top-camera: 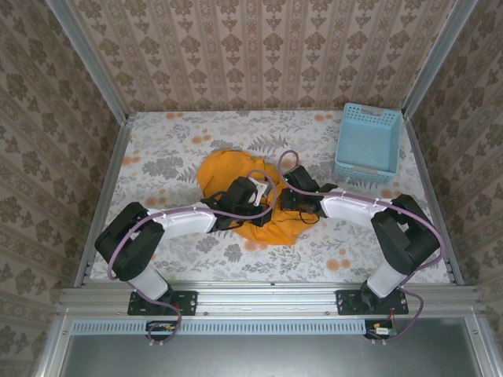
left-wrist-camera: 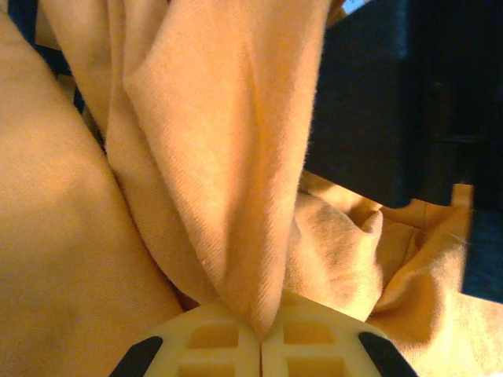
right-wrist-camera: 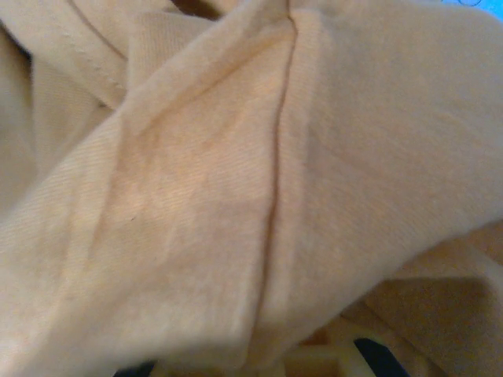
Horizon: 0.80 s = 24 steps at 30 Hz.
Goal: Fold the inside-out t-shirt
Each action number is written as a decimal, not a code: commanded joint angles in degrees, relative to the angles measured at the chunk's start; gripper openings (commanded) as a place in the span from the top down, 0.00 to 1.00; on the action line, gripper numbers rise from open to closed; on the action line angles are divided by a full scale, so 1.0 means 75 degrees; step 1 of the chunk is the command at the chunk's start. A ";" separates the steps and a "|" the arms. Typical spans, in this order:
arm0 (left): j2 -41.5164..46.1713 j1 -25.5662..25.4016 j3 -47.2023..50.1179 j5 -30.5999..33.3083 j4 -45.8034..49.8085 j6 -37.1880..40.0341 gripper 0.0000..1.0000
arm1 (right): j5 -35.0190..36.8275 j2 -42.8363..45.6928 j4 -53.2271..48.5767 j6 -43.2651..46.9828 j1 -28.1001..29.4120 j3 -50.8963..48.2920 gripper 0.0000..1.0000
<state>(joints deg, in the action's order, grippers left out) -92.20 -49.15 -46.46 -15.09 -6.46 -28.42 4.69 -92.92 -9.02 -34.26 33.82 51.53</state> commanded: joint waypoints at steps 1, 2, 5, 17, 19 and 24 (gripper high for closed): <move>-0.0111 -0.0068 -0.0045 0.0156 0.0137 0.0192 0.90 | 0.0318 0.0501 -0.0392 0.0067 0.0071 -0.0158 0.99; -0.0115 -0.0065 -0.0080 0.0203 0.0192 0.0206 0.89 | 0.0400 0.0639 -0.0465 0.0068 0.0072 -0.0184 0.99; -0.0076 -0.0067 -0.0128 0.0321 0.0250 0.0227 0.87 | 0.0543 0.1018 -0.0593 0.0113 0.0084 -0.0323 0.99; -0.0201 0.0013 -0.0489 0.0348 0.0298 0.0186 0.83 | 0.0623 0.2187 -0.0905 0.0004 0.0072 -0.0984 0.96; -0.0228 0.0049 -0.0571 0.0334 0.0318 0.0199 0.81 | 0.0631 0.2373 -0.0907 -0.0042 0.0073 -0.1128 0.96; -0.0355 0.0162 -0.0684 0.0313 0.0360 0.0198 0.75 | 0.1119 0.3088 -0.1020 -0.0377 0.0029 -0.1646 0.96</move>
<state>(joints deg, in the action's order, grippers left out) -93.71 -48.69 -49.95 -13.02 -5.21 -27.83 9.06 -73.03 -14.17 -35.00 34.06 41.30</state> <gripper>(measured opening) 0.245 0.065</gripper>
